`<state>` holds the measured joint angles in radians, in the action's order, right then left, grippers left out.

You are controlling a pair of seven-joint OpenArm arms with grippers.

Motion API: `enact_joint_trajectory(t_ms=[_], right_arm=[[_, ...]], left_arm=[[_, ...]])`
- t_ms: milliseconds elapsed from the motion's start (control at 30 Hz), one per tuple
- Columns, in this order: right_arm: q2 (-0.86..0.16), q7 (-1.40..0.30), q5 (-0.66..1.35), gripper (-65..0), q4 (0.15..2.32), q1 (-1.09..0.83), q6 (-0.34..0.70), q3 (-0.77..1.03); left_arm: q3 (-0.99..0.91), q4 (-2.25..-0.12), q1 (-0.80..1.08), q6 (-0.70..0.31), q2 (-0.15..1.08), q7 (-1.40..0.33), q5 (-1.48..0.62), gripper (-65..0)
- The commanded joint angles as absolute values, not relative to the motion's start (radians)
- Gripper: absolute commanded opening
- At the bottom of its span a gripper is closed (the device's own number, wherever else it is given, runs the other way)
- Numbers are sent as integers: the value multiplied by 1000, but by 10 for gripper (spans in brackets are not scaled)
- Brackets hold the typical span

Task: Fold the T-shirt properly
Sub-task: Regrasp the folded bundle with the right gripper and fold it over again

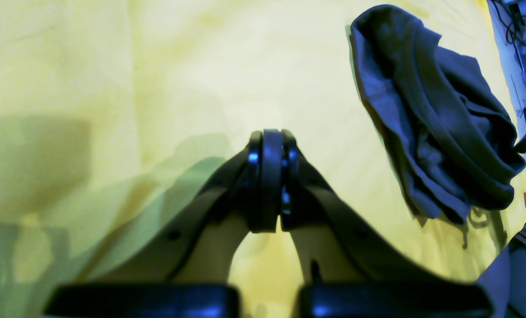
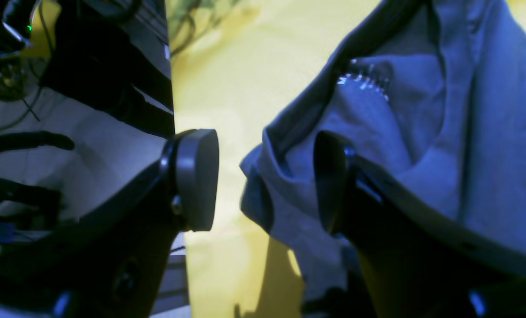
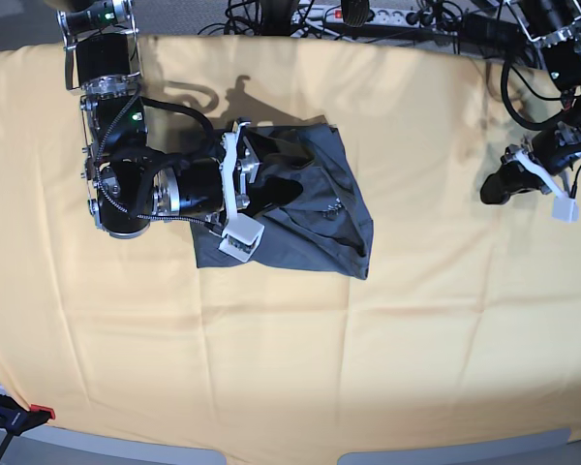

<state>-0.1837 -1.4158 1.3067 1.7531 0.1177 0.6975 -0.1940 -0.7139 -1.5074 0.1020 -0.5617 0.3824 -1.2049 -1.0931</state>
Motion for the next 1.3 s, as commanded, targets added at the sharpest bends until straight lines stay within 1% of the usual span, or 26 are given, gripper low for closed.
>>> enact_joint_trajectory(t_ms=[0,33,133,267,367,433,567,733,800,1000,1133,1267], right_arm=[[-184,-1396,1314,-293,1767,119,698,-192],[-184,-1396,1283,-308,1767,108,698,-192],[-184,-1390,1147,-418,1766,88,698,-192],[-184,-1283,1008,-524,1766,86,698,-192],[-183,-1268,1003,-620,1767,86,698,-192],[-183,-1270,1056,-650,1767,86,698,-192],[-174,-1280,1202,-650,1768,86,698,-192],[-126,-1378,1216,-650,1768,86,698,-192],[-119,-1386,1230,-650,1768,86,698,-202],[-110,-1396,1375,-650,1804,97,698,-302],[-96,-1396,1374,-650,1821,97,698,-394],[-57,-1396,1236,-650,1822,97,698,-467]], left_arm=[[-719,-1523,91,-569,402,-1190,-1120,-650],[-719,-1523,91,-569,402,-1190,-1120,-650],[-719,-1523,91,-570,402,-1190,-1129,-650],[-719,-1523,91,-569,402,-1190,-1135,-650],[-719,-1523,91,-569,402,-1190,-1135,-650],[-719,-1523,91,-569,402,-1190,-1135,-650],[-719,-1523,91,-569,402,-1190,-1135,-650],[-719,-1523,91,-569,402,-1195,-1135,-650],[-719,-1523,91,-569,402,-1193,-1136,-650],[-719,-1523,92,-570,402,-1194,-1135,-650],[-719,-1523,91,-570,402,-1194,-1135,-650],[-719,-1523,91,-570,402,-1193,-1135,-650]])
